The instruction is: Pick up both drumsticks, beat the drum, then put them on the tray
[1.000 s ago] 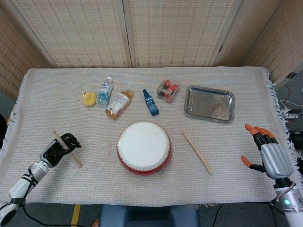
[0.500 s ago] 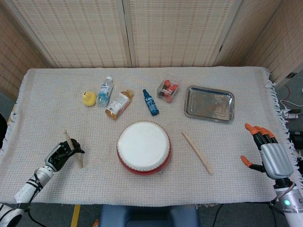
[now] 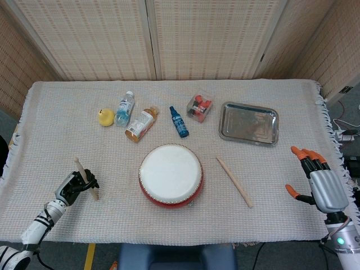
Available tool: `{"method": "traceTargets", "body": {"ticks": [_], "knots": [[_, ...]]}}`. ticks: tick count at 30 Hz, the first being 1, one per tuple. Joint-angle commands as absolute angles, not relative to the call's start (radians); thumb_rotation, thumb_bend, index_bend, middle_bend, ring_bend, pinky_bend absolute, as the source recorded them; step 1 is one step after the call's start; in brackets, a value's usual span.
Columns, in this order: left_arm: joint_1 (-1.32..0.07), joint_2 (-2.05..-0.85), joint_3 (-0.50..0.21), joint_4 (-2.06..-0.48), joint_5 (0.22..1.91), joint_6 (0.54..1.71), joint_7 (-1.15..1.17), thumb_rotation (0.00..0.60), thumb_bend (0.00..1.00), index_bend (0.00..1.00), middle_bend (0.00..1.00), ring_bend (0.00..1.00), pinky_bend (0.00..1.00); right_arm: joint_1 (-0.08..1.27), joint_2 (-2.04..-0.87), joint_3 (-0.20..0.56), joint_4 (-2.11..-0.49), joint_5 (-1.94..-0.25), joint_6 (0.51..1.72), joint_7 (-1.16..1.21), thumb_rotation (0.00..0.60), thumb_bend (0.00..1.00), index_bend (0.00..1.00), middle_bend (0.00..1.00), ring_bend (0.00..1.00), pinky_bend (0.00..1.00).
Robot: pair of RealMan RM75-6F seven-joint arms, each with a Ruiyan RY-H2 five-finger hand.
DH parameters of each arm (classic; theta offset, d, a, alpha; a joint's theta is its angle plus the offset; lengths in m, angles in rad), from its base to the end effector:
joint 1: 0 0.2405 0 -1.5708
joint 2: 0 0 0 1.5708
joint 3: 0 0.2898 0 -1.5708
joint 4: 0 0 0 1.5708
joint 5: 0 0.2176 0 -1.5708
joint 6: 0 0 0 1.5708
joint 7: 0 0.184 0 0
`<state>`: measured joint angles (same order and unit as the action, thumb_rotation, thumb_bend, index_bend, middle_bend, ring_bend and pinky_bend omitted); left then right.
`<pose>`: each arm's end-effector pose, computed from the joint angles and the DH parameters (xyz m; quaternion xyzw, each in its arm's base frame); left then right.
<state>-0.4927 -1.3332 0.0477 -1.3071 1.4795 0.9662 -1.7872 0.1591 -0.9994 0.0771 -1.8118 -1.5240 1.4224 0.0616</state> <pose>-0.3324 0.3327 0.0261 -0.1948 -0.8438 -0.4946 0.0736 -0.2876 -0.2484 0.1808 0.6019 -0.4098 0.4449 0.5213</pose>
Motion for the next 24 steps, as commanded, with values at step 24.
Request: {"method": "traceTargets", "body": {"ticks": [24], "knots": [[-0.437,-1.406,0.009,-1.307,1.429,0.951,-1.493,0.569,0.21,0.83,0.85,0.78,0.68,0.155,-0.998,0.080,-1.815,-1.525,1.429,0.070,0.600,0.25,0.06,0.14,0.00,0.12]]}}
